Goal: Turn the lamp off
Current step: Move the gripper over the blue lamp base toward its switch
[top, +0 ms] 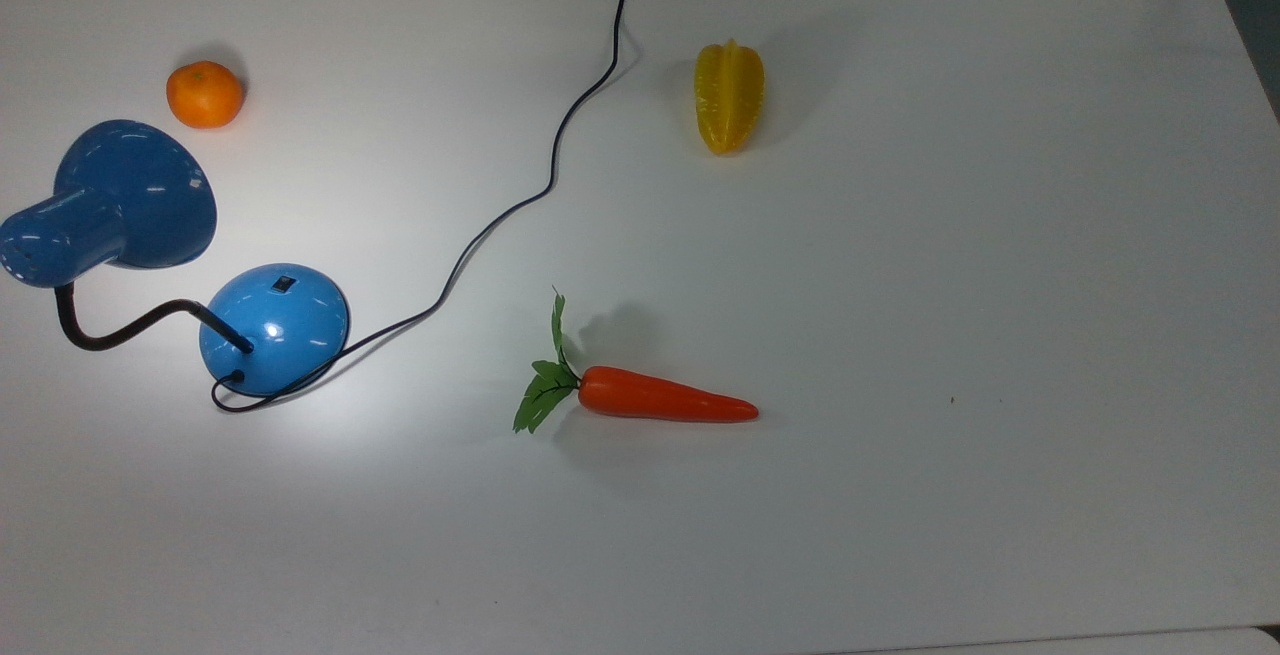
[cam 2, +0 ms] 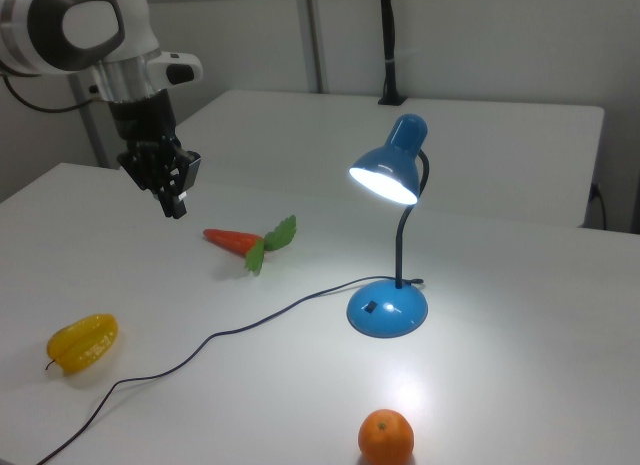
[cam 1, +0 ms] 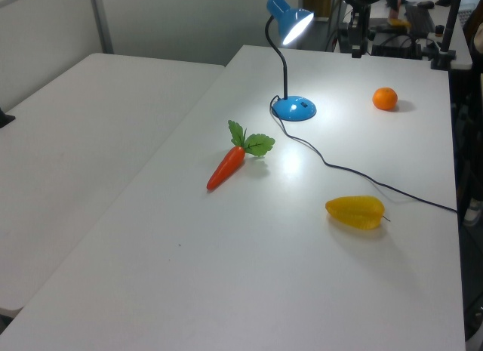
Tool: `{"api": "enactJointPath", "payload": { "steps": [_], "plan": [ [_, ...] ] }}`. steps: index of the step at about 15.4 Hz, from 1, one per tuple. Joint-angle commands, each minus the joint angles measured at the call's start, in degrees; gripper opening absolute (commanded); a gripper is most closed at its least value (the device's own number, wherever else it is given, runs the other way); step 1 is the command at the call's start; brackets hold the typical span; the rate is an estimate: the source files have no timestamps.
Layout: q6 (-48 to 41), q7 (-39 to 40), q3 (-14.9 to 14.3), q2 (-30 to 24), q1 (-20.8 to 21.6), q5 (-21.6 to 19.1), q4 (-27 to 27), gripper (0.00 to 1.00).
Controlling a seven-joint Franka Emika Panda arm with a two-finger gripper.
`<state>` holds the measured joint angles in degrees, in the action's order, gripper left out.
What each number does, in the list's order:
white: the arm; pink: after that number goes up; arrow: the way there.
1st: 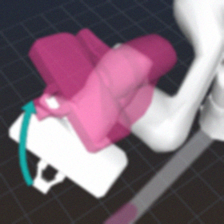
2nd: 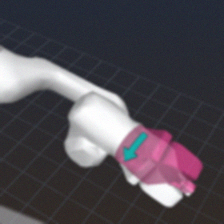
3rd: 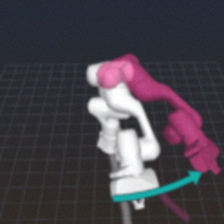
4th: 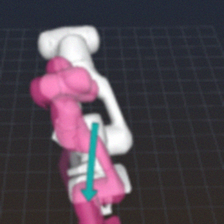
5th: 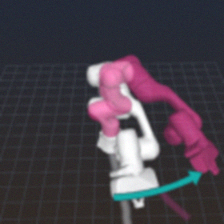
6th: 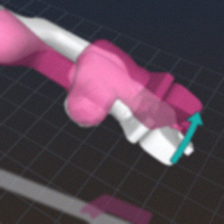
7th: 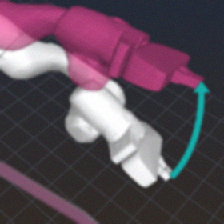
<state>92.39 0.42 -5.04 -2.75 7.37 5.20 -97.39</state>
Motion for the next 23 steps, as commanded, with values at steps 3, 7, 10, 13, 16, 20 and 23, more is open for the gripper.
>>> {"api": "enactJointPath", "payload": {
  "steps": [3, 7, 10, 13, 16, 20, 23],
  "plan": [
    [-0.7, -0.4, -0.1, 0.6, 0.1, 0.0, 0.7, 0.00],
    [4.5, -1.0, -0.1, 0.8, -0.7, 0.0, -2.6, 0.00],
    [10.1, -1.9, -0.1, 1.6, -2.7, 0.0, -6.0, 0.00],
    [18.5, -5.3, -0.1, 4.0, -5.2, 0.0, -11.0, 0.00],
    [29.3, -9.0, -0.1, 7.1, -8.5, 0.0, -14.4, 0.00],
    [37.8, -11.6, -0.2, 13.5, -10.1, 0.8, -14.7, 0.00],
    [43.9, -11.9, -0.2, 17.2, -11.4, 1.1, -14.6, 0.00]
  ]
}}
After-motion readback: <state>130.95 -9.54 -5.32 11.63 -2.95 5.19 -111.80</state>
